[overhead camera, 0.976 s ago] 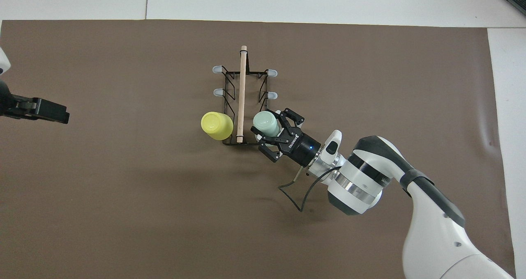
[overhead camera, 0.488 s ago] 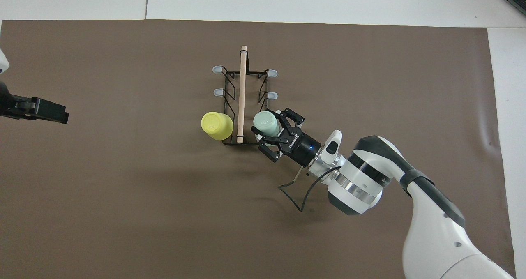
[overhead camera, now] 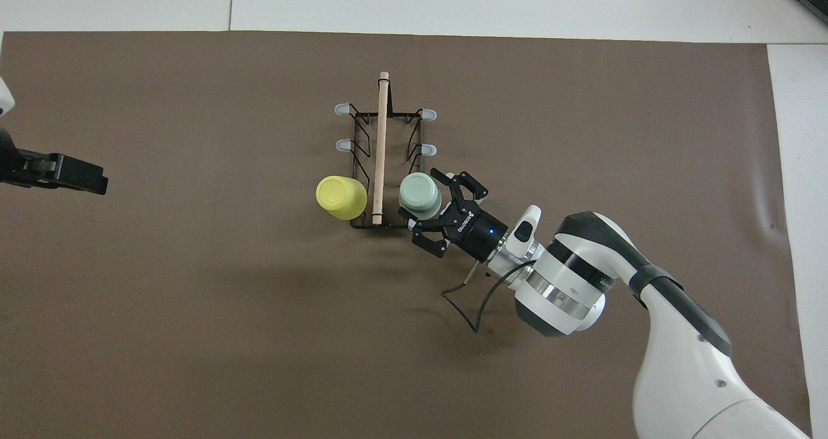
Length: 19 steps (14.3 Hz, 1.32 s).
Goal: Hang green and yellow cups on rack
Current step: 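Open the right gripper and pull it back from the green cup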
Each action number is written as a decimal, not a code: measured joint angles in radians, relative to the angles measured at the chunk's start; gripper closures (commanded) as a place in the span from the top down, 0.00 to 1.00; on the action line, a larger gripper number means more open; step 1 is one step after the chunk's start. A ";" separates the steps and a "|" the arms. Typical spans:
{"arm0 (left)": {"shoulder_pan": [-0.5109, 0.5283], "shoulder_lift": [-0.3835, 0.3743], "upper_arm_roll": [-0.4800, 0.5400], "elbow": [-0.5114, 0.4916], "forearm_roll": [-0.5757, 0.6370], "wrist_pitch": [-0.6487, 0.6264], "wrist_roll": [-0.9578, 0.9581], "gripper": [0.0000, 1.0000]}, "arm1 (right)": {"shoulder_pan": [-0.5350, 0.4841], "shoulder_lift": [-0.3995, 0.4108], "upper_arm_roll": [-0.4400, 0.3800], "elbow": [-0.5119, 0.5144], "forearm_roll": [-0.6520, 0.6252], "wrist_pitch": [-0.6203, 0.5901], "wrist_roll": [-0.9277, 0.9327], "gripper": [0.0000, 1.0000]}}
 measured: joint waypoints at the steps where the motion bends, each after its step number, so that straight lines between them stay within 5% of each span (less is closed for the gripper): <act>1: 0.000 0.000 0.000 0.000 0.000 0.000 0.000 1.00 | 0.000 -0.004 0.001 0.012 0.000 0.023 0.009 1.00; 6: 0.000 0.000 0.000 0.000 0.000 0.000 0.000 1.00 | 0.046 -0.135 0.011 0.053 -0.015 0.325 0.173 1.00; 11: 0.000 0.000 0.000 0.000 0.000 0.000 0.000 1.00 | 0.064 -0.188 0.011 0.094 -0.153 0.449 0.309 1.00; 15: 0.000 0.000 0.000 0.000 0.000 0.000 0.000 1.00 | 0.064 -0.190 0.010 0.130 -0.322 0.530 0.405 1.00; 19: 0.000 0.000 0.000 0.000 0.000 0.000 0.000 1.00 | 0.040 -0.213 0.008 0.140 -0.627 0.563 0.509 1.00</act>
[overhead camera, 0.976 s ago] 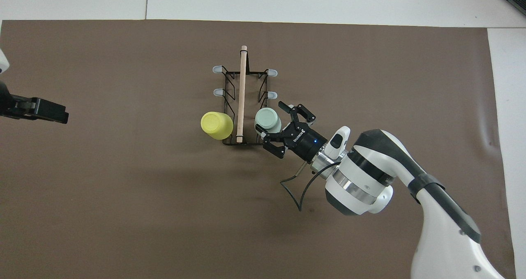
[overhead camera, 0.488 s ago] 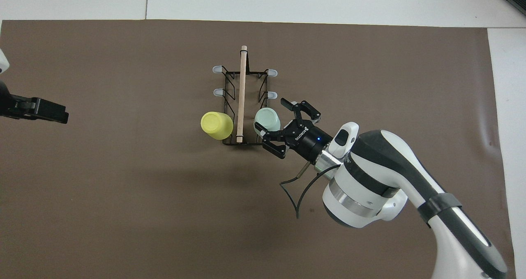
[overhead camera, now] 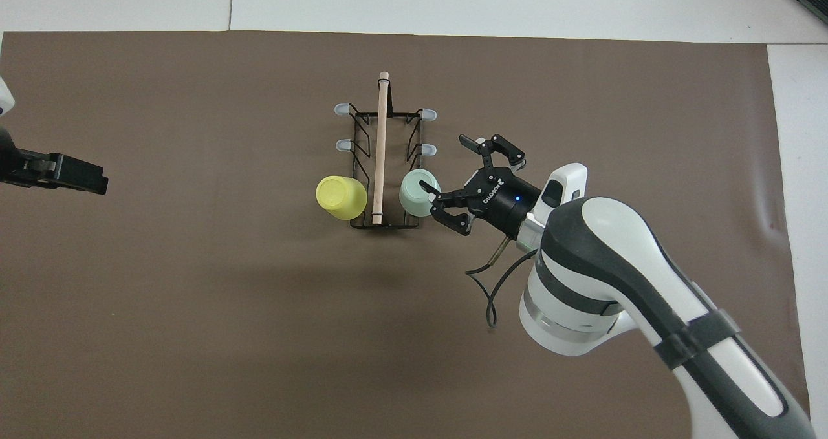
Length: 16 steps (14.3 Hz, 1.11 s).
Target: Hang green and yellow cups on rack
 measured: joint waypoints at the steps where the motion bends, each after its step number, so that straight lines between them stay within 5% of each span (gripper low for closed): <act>1: 0.000 0.000 0.000 0.000 0.000 0.000 0.000 1.00 | -0.014 -0.005 -0.001 0.000 -0.070 0.000 0.014 1.00; 5: 0.000 0.000 0.000 0.000 0.000 0.000 0.000 1.00 | -0.119 -0.012 -0.006 0.004 -0.396 -0.110 0.056 1.00; 11: 0.000 0.000 0.000 0.000 0.000 0.000 0.000 1.00 | -0.418 -0.046 -0.019 0.110 -1.015 -0.634 0.415 1.00; 16: 0.000 0.000 0.000 0.000 0.000 0.000 0.000 1.00 | -0.458 -0.113 -0.020 0.168 -1.258 -0.837 0.774 1.00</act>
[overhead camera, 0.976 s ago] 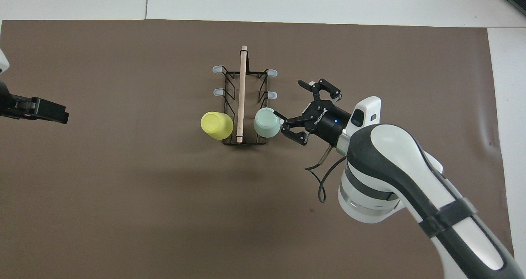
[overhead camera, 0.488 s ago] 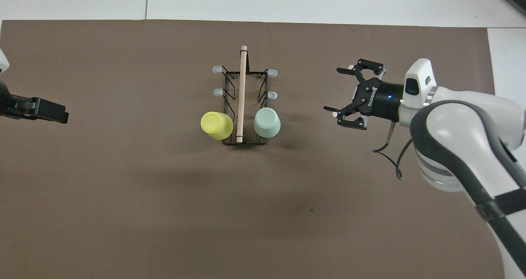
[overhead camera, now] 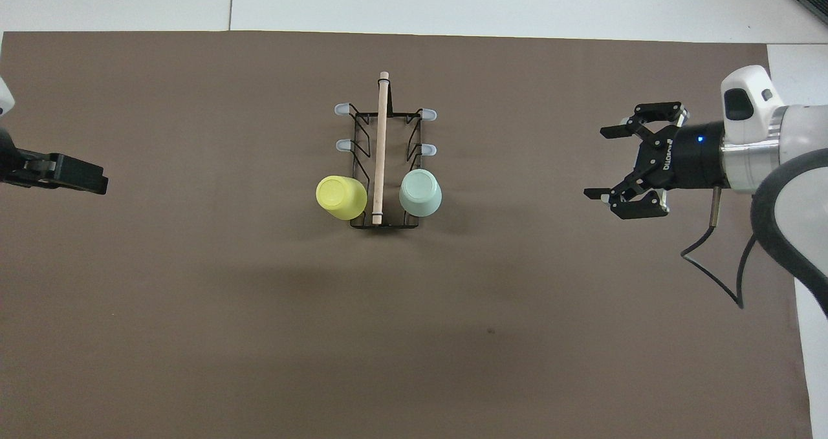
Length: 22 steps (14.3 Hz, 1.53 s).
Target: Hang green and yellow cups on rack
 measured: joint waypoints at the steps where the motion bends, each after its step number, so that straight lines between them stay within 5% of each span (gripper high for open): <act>1: 0.000 0.000 0.000 0.000 0.000 0.000 0.000 1.00 | -0.005 -0.007 0.000 0.000 -0.018 -0.020 0.060 1.00; 9: 0.000 0.000 0.000 0.000 0.000 0.000 0.000 1.00 | -0.028 -0.064 0.000 0.082 -0.326 -0.196 0.620 1.00; 13: 0.000 0.000 0.000 0.000 0.000 0.000 0.000 1.00 | -0.028 -0.065 0.000 0.079 -0.466 -0.213 0.700 1.00; 19: 0.001 -0.001 0.007 0.001 0.000 0.001 -0.003 1.00 | -0.057 -0.068 -0.005 0.099 -0.490 -0.224 0.781 1.00; 22: 0.004 -0.003 0.017 0.001 0.000 0.001 -0.003 1.00 | 0.043 -0.059 -0.071 0.171 -0.576 -0.289 0.967 1.00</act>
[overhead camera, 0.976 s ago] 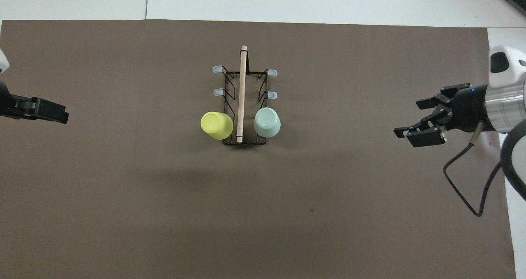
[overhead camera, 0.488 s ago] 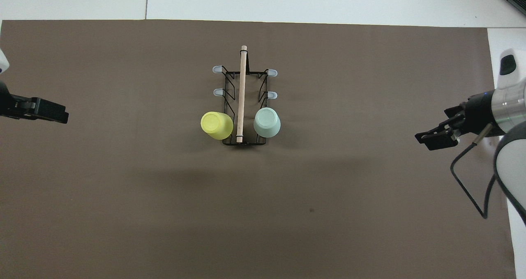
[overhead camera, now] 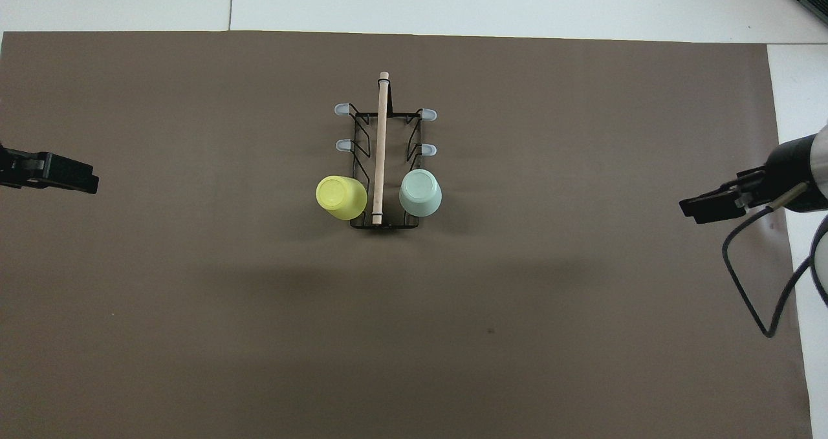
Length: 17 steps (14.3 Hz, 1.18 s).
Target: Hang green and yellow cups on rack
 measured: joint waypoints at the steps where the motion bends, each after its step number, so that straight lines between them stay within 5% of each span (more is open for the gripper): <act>1: 0.000 0.000 0.001 0.000 0.000 0.000 0.000 1.00 | 0.067 0.006 -0.055 0.017 -0.015 -0.009 0.035 1.00; 9: 0.007 0.000 0.003 0.000 0.000 -0.001 0.000 1.00 | 0.271 0.039 -0.310 0.042 -0.020 -0.015 0.079 1.00; 17: 0.009 0.000 0.003 0.000 0.000 -0.007 0.000 1.00 | 0.328 0.042 -0.310 0.048 -0.020 -0.016 0.205 1.00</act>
